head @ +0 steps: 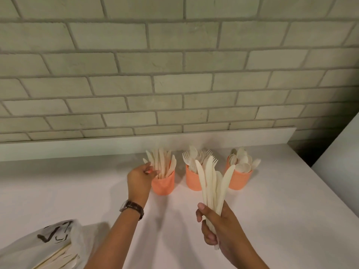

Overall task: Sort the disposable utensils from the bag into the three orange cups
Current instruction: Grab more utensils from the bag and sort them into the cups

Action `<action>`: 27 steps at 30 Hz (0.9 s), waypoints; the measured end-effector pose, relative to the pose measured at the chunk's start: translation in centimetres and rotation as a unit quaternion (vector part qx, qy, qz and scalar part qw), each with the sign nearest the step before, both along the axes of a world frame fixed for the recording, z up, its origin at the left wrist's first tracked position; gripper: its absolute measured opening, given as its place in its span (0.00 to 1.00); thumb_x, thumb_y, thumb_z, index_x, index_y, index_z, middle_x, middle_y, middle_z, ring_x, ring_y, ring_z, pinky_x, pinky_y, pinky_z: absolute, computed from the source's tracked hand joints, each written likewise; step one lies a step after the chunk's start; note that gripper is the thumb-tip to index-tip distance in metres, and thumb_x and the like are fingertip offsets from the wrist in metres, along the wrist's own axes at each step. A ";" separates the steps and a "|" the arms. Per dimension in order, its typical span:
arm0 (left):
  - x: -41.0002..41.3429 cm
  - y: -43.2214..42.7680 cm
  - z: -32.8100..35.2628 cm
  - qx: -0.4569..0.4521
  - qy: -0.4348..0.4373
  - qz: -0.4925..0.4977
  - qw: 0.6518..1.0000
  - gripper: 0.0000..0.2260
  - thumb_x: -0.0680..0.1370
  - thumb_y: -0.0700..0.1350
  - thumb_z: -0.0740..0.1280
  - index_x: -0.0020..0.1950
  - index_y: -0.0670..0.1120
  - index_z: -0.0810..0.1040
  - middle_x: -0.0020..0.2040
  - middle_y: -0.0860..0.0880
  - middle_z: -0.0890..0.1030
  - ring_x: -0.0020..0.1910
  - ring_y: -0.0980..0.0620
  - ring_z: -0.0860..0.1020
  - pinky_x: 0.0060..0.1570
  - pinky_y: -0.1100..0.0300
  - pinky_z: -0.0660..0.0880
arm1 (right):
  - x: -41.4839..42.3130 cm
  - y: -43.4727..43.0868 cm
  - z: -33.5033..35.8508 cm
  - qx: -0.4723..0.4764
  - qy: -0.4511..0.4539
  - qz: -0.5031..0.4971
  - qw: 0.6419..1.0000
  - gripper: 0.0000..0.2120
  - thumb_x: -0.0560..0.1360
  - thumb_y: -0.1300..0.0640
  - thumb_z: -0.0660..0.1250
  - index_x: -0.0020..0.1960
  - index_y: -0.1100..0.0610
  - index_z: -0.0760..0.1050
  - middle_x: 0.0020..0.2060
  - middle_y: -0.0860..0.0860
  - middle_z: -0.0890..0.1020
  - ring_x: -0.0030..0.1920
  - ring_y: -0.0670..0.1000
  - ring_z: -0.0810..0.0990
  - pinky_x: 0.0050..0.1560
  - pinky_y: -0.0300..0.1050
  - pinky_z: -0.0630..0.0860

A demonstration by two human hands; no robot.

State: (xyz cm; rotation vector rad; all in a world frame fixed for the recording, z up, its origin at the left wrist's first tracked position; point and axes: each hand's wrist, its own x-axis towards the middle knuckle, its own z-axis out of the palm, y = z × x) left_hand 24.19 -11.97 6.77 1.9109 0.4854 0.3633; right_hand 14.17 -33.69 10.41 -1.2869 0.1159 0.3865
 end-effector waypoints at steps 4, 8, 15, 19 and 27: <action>-2.2 -0.4 1.6 0.041 -0.011 0.024 0.999 0.12 0.71 0.42 0.72 0.54 0.44 0.81 0.45 0.51 0.83 0.38 0.56 0.78 0.41 0.77 0.67 | -0.1 0.1 0.3 -0.028 -0.032 0.007 0.999 0.09 0.76 0.58 0.65 0.53 0.59 0.67 0.27 0.56 0.74 0.17 0.53 0.67 0.21 0.38 0.65; -6.3 -3.5 4.5 -0.044 -0.024 -0.025 0.998 0.03 0.71 0.47 0.72 0.39 0.54 0.82 0.39 0.55 0.84 0.35 0.54 0.79 0.44 0.55 0.79 | -0.2 0.5 0.7 -0.059 -0.043 -0.009 0.997 0.09 0.75 0.58 0.67 0.50 0.60 0.69 0.25 0.56 0.74 0.16 0.52 0.65 0.20 0.36 0.62; -10.9 -8.3 6.5 -0.086 0.030 -0.128 0.987 0.17 0.58 0.64 0.72 0.41 0.57 0.83 0.35 0.57 0.82 0.28 0.60 0.73 0.34 0.67 0.73 | -0.5 2.0 0.9 -0.122 -0.046 -0.011 0.991 0.12 0.71 0.64 0.70 0.49 0.53 0.71 0.22 0.50 0.70 0.15 0.48 0.62 0.18 0.32 0.58; -11.4 -9.2 6.2 -0.033 0.011 -0.129 0.991 0.07 0.63 0.56 0.77 0.39 0.61 0.82 0.37 0.59 0.81 0.31 0.60 0.71 0.36 0.67 0.72 | -0.9 2.3 0.9 -0.187 -0.088 0.004 0.978 0.14 0.71 0.66 0.66 0.49 0.50 0.68 0.23 0.42 0.76 0.13 0.47 0.65 0.16 0.32 0.59; -11.1 -8.2 7.8 -0.211 0.037 -0.185 0.959 0.05 0.70 0.42 0.73 0.41 0.52 0.86 0.33 0.45 0.84 0.26 0.50 0.75 0.36 0.61 0.77 | -1.5 1.5 1.7 -0.112 -0.126 0.054 0.984 0.17 0.71 0.55 0.68 0.56 0.44 0.67 0.31 0.52 0.77 0.17 0.47 0.65 0.20 0.35 0.61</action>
